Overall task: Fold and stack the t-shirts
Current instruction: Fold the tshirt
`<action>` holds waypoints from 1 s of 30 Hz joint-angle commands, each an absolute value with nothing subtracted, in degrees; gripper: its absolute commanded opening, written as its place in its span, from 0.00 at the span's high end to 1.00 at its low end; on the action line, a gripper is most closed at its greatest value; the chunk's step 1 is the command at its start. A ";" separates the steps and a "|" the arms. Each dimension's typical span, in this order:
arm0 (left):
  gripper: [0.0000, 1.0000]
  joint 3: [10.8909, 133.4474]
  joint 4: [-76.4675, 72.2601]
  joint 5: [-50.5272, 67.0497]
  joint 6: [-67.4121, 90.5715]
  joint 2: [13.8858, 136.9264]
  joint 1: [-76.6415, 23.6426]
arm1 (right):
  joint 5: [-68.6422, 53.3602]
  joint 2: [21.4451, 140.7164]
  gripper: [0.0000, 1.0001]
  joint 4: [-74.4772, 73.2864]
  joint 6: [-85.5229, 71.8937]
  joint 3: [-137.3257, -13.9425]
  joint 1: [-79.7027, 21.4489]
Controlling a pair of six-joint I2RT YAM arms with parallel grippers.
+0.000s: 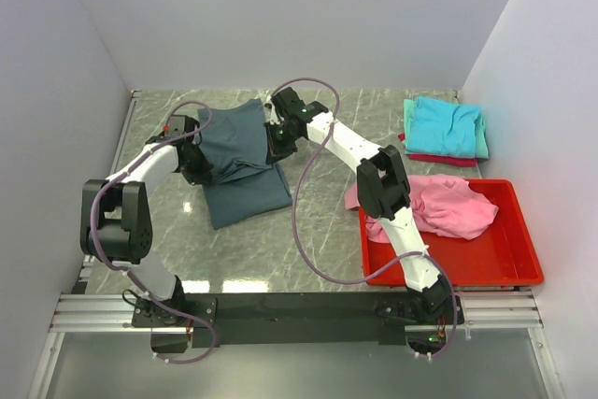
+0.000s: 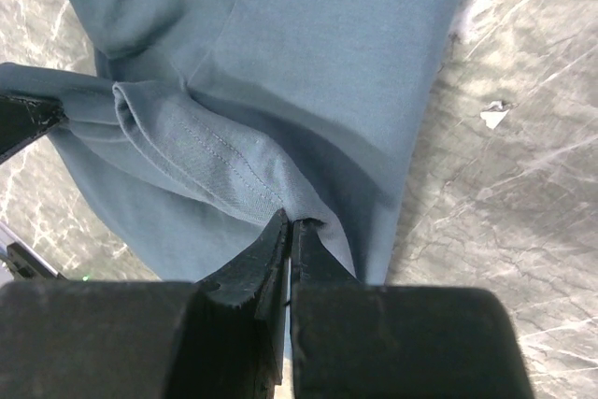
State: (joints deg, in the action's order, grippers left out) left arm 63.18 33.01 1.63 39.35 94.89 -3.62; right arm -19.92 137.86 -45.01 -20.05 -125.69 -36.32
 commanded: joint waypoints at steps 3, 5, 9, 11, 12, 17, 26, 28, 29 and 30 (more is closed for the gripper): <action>0.99 66.01 29.80 1.41 37.27 96.50 -3.16 | -18.11 137.20 1.00 -42.63 -20.57 -127.18 -35.68; 0.99 66.44 30.06 1.58 37.18 97.38 -3.16 | -18.28 137.37 1.00 -42.89 -20.57 -127.09 -35.68; 0.89 66.80 30.41 1.67 36.74 98.09 -3.08 | -18.37 137.64 0.89 -42.89 -20.65 -126.91 -35.60; 0.56 67.58 31.28 0.19 36.83 96.95 -3.08 | -17.49 137.20 0.69 -42.98 -20.57 -126.74 -35.51; 0.42 68.02 31.72 -1.91 36.91 96.33 -3.08 | -17.14 136.85 0.59 -43.07 -20.48 -126.65 -35.42; 0.01 72.24 35.59 -8.69 36.65 91.51 -3.16 | -11.88 130.09 0.47 -42.37 -18.37 -121.22 -35.24; 0.01 64.87 32.70 -5.28 40.07 85.34 -9.57 | -15.90 119.71 0.46 -40.17 -18.81 -101.18 -35.51; 0.01 63.47 31.21 -4.66 41.56 85.95 -13.86 | -17.49 118.66 0.47 -38.94 -18.98 -97.15 -35.59; 0.01 63.20 30.85 -4.57 42.01 87.18 -15.28 | -18.01 118.30 0.47 -38.24 -19.16 -95.99 -35.60; 0.01 63.02 29.98 -4.40 42.53 87.97 -16.60 | -18.63 117.78 0.48 -37.71 -19.68 -94.93 -35.68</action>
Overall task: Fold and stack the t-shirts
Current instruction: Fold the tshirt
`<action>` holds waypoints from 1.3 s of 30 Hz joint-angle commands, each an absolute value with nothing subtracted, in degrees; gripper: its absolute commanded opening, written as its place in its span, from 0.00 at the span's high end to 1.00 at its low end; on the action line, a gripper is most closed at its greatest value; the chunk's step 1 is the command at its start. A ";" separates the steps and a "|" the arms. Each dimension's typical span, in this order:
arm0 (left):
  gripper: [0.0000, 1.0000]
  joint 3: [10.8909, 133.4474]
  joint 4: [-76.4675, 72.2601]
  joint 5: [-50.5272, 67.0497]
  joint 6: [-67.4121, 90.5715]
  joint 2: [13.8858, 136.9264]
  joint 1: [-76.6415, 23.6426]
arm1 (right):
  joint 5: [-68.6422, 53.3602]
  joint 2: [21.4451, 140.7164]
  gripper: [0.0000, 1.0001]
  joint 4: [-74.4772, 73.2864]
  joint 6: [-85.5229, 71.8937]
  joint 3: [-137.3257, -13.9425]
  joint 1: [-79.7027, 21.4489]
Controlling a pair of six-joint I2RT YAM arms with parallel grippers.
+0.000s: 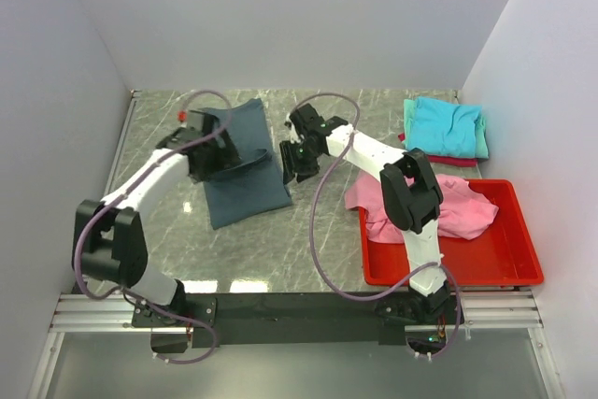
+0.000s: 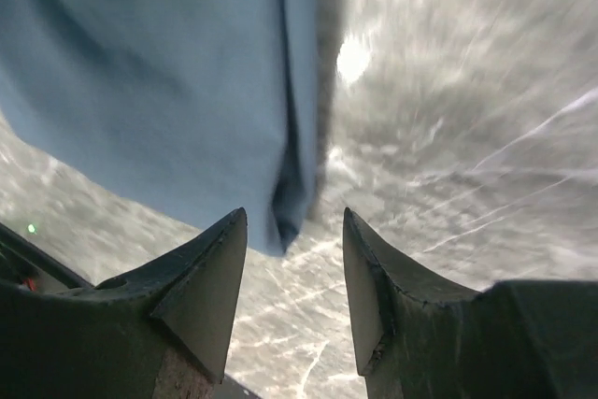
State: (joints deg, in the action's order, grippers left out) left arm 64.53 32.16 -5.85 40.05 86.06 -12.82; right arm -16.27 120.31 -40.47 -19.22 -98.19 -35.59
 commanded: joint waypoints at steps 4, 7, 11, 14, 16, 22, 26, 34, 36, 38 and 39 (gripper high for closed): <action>0.01 63.19 27.34 -2.99 44.47 91.75 -22.22 | -22.31 117.69 0.48 -35.69 -21.18 -92.73 -35.77; 0.01 63.81 25.93 -2.81 44.47 94.21 -23.81 | -22.85 118.12 0.48 -35.42 -21.71 -92.64 -36.21; 0.01 63.11 24.35 -2.46 43.86 97.47 -24.87 | -23.90 118.92 0.48 -35.42 -21.71 -92.02 -36.47; 0.01 61.53 22.60 -2.02 43.77 99.05 -25.84 | -24.26 118.48 0.48 -34.54 -22.06 -90.71 -36.39; 0.01 60.13 21.80 -1.41 44.12 99.66 -26.71 | -24.35 119.09 0.47 -34.98 -22.15 -90.35 -36.56; 0.01 56.69 18.37 -0.44 45.26 100.19 -27.95 | -22.50 121.81 0.47 -35.77 -21.09 -89.04 -37.35; 0.01 55.72 17.76 -0.44 45.26 100.28 -28.21 | -22.33 122.52 0.47 -35.60 -20.92 -88.07 -37.79; 0.01 51.69 16.17 1.14 44.30 99.32 -29.00 | -18.81 123.57 0.66 -37.43 -21.36 -86.75 -37.97; 0.01 50.55 16.52 1.84 43.60 98.79 -29.18 | -17.49 123.58 0.81 -38.67 -21.18 -86.40 -37.97; 0.01 49.75 17.66 2.98 42.19 97.74 -29.27 | -17.05 122.79 0.98 -40.42 -21.01 -85.78 -38.06; 0.01 48.96 18.19 3.16 41.67 97.13 -29.35 | -17.14 122.26 1.00 -40.78 -20.92 -84.56 -38.06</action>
State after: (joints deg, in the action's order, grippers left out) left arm 53.41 12.32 -2.31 42.52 95.50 -28.10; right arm -21.21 122.06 -35.86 -21.91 -87.92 -37.39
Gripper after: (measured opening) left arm 0.992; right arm 0.044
